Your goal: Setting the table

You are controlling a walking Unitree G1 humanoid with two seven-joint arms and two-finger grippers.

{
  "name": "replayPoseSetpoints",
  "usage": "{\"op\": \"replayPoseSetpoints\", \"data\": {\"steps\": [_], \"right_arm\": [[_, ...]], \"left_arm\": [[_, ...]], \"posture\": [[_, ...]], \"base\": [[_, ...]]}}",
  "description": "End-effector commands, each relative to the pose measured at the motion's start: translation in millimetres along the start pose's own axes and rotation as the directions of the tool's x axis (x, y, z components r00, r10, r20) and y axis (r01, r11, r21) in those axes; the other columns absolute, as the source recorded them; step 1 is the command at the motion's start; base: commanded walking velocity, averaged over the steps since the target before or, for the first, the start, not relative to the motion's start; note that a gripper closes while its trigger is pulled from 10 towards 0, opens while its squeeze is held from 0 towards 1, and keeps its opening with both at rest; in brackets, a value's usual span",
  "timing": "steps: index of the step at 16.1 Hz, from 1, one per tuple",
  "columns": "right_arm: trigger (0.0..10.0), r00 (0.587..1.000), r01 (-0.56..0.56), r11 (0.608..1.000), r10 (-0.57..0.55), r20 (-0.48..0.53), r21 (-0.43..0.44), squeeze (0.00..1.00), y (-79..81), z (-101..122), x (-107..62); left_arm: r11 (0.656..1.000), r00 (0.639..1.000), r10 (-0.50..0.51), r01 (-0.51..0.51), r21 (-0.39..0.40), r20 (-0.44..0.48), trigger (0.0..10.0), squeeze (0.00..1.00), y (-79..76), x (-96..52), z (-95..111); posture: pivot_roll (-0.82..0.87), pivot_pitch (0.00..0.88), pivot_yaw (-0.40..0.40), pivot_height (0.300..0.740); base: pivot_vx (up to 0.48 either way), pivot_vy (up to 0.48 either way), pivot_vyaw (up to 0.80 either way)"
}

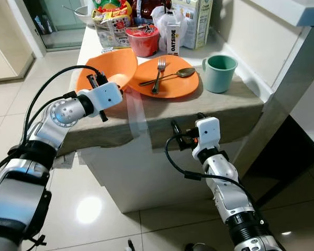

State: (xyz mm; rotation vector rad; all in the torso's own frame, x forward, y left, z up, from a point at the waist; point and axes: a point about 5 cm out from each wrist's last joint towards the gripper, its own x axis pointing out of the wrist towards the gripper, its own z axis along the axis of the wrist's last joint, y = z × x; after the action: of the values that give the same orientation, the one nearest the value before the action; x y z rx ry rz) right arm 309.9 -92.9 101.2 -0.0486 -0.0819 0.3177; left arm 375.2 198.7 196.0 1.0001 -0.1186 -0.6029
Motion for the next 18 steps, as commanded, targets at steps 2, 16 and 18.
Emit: {"op": "replayPoseSetpoints", "data": {"steps": [2, 16, 18], "right_arm": [[10.0, 1.0, -0.005, 1.0, 0.005, -0.028, 0.016, 0.0, 0.4, -2, 3.7], [10.0, 0.999, -0.035, 0.999, 0.035, -0.015, -0.001, 0.0, 2.4, -2, 14.3], [10.0, 0.999, -0.044, 0.999, 0.044, -0.012, 0.002, 0.0, 4.2, -2, 15.9]], "left_arm": [[0.997, 0.997, 0.061, -0.064, 0.052, 0.054, 0.0, 0.0, 14.3, -8.6, 8], [0.935, 0.914, 0.332, -0.351, 0.044, 0.234, 0.0, 0.0, 25.1, -81.2, 50], [0.868, 0.855, 0.493, -0.471, -0.155, 0.164, 0.0, 0.0, 35.6, -97.8, 42]], "posture": [[-0.05, 0.036, 0.06, 0.74], [0.01, 0.0, 0.033, 0.74], [0.02, 0.0, 0.03, 0.74]], "base": [[0.0, 0.0, 0.0], [0.0, 0.0, 0.0], [0.0, 0.0, 0.0]]}}
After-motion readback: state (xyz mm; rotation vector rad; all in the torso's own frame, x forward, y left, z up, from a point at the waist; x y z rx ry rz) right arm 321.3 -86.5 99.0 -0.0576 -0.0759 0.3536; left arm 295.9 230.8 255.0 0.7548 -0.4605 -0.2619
